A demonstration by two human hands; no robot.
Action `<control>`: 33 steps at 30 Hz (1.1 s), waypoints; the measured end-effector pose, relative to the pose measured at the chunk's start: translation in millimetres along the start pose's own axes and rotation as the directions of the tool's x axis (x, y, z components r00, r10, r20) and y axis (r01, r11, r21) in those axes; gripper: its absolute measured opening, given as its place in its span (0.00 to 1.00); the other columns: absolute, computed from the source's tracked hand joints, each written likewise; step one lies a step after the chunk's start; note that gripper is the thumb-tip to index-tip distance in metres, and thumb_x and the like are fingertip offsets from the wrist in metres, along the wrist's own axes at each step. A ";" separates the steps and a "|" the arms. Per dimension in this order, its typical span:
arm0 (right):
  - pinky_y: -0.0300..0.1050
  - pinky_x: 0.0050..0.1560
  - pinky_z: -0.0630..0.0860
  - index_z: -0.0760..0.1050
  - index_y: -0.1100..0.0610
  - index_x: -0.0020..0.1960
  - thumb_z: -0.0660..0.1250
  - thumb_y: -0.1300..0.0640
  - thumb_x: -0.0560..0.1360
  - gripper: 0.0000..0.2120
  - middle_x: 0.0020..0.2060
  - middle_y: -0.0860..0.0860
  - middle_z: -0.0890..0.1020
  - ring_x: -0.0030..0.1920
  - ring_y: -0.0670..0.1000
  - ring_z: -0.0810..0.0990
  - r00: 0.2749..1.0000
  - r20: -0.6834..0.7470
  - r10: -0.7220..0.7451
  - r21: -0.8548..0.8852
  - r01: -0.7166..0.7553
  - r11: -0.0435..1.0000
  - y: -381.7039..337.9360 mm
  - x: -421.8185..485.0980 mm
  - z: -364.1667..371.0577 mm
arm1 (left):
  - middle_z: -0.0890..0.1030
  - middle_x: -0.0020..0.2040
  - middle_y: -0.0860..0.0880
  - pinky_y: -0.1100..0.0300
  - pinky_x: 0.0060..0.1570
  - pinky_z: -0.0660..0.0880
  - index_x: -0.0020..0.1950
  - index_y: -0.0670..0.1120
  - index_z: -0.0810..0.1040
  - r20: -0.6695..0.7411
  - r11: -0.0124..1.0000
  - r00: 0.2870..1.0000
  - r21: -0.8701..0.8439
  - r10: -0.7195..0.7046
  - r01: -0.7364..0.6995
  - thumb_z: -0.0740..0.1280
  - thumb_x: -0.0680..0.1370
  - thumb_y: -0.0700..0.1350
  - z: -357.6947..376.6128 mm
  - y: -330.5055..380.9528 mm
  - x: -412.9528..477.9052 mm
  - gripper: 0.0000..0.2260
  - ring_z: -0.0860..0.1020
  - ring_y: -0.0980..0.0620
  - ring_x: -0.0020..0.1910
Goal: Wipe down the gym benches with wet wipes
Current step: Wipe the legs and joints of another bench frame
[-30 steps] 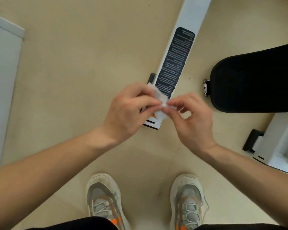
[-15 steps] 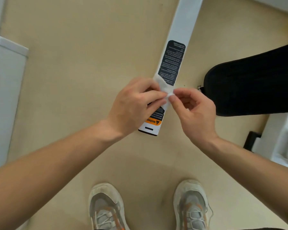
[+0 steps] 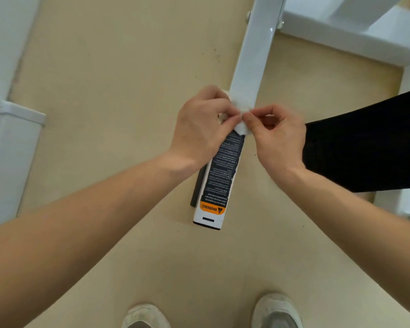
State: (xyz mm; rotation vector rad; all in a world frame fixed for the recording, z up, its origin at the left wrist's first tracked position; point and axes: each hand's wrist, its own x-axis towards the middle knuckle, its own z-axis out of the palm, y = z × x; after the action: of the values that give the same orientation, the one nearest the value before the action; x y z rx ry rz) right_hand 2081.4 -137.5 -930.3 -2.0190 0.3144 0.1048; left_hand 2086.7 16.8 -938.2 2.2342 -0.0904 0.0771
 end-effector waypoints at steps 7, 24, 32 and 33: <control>0.29 0.39 0.73 0.80 0.46 0.41 0.76 0.54 0.74 0.07 0.36 0.43 0.83 0.37 0.39 0.79 0.999 0.047 -0.022 -0.031 0.024 0.999 1.6 2.4 -6.8 | 0.80 0.46 0.50 0.52 0.46 0.78 0.45 0.44 0.87 -0.018 0.999 0.999 -0.014 0.049 -0.049 0.76 0.74 0.46 1.5 -6.1 -2.7 0.06 0.79 0.54 0.43; 0.31 0.37 0.73 0.81 0.52 0.41 0.79 0.55 0.71 0.06 0.34 0.45 0.81 0.32 0.37 0.75 0.996 -0.022 -0.081 -0.046 0.080 0.996 -15.8 120.1 -8.6 | 0.78 0.42 0.52 0.65 0.46 0.74 0.46 0.49 0.87 -0.062 0.991 0.989 0.003 -0.135 0.136 0.77 0.73 0.48 23.6 -6.3 113.3 0.04 0.78 0.56 0.41; 0.43 0.43 0.78 0.82 0.52 0.40 0.79 0.54 0.70 0.07 0.35 0.45 0.82 0.36 0.44 0.79 0.996 -0.087 -0.003 -0.036 0.000 0.999 -37.2 178.2 -7.9 | 0.84 0.43 0.52 0.55 0.52 0.77 0.43 0.50 0.85 -0.055 0.968 0.967 -0.057 -0.249 0.246 0.75 0.73 0.46 29.3 10.9 173.4 0.01 0.81 0.53 0.45; 0.42 0.42 0.77 0.82 0.52 0.41 0.79 0.54 0.70 0.06 0.35 0.45 0.82 0.36 0.44 0.79 0.996 -0.095 0.003 -0.045 -0.007 0.999 -40.1 181.0 -7.3 | 0.84 0.43 0.51 0.54 0.52 0.77 0.43 0.49 0.84 -0.049 0.965 0.965 -0.043 -0.259 0.257 0.75 0.73 0.44 28.0 14.0 177.2 0.01 0.81 0.52 0.46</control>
State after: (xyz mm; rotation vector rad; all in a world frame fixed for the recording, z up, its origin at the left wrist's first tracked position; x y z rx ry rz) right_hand 2265.7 -158.8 -930.3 -2.0722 0.3796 0.0195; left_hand 2262.5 -20.6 -929.0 2.1870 0.2281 -0.0060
